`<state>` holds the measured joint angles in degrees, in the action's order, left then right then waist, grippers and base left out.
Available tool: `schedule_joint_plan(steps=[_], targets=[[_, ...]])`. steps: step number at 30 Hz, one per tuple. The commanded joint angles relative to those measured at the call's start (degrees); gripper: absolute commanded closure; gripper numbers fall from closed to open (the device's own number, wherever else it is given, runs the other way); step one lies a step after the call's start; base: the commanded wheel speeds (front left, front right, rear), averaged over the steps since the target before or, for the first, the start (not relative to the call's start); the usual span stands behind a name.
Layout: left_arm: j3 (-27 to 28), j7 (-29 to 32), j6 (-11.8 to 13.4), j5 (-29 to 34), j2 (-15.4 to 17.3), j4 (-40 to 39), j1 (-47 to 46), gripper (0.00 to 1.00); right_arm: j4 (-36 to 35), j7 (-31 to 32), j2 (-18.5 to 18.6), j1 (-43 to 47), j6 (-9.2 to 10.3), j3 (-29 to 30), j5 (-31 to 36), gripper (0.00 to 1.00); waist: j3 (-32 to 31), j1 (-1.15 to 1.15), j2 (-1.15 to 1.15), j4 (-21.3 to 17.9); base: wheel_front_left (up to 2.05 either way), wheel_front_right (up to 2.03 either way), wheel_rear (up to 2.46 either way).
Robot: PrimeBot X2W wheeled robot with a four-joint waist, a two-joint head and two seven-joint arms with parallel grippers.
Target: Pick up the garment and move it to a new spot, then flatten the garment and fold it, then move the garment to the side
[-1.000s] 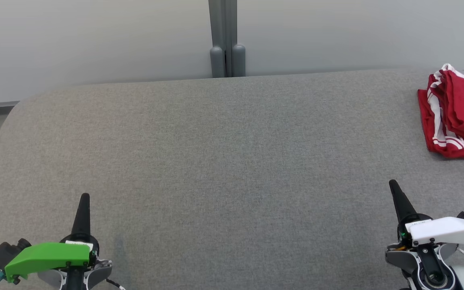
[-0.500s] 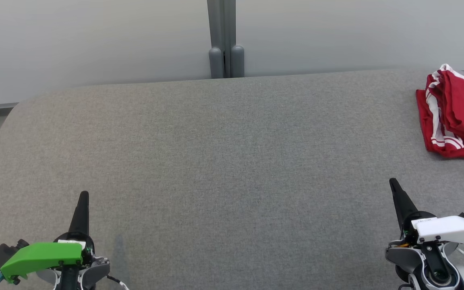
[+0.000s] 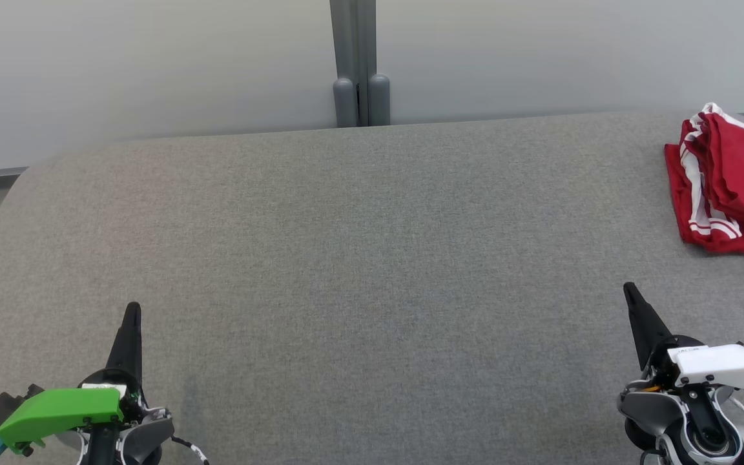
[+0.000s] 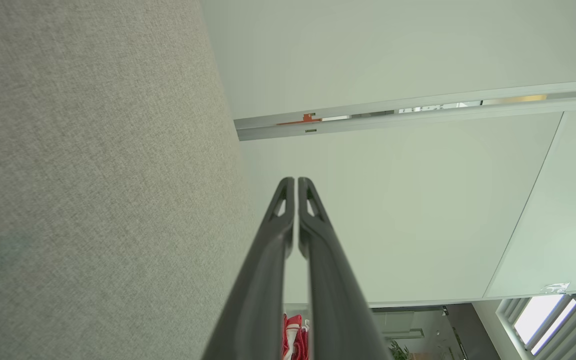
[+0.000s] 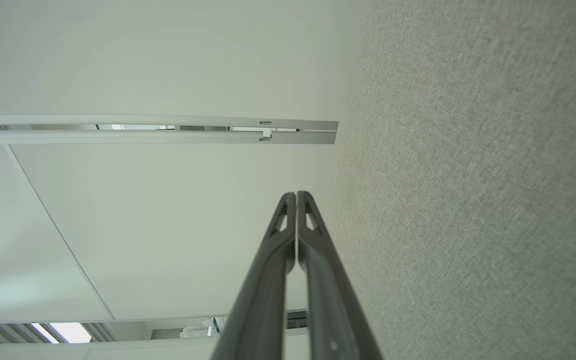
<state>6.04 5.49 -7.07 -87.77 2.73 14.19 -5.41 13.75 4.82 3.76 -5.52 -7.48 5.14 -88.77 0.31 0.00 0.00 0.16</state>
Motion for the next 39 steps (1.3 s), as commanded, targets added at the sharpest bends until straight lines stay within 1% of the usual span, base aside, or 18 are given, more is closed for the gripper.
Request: schedule_joint_plan(steps=[1,11,39], targets=[[0.35,0.38,-0.40,-1.30,0.27,-0.25,-1.13,1.00,0.13,0.31,-0.17,-0.72,-0.02,0.32,-1.26,1.00,-0.02,0.00,0.00,-0.02,0.00,0.00,0.00],[0.69,1.31,-0.62,-4.97,0.27,-0.18,-1.17,1.00,0.34,1.33,-0.41,-0.85,-0.02,0.83,-4.62,1.00,-0.13,0.00,0.00,-0.16,0.00,0.00,0.00],[0.63,1.26,-0.58,-4.70,0.27,-0.19,-1.11,1.00,0.33,1.56,-0.56,-0.82,-0.02,1.06,-4.03,1.00,-0.13,0.00,0.00,-0.16,0.00,0.00,0.00]])
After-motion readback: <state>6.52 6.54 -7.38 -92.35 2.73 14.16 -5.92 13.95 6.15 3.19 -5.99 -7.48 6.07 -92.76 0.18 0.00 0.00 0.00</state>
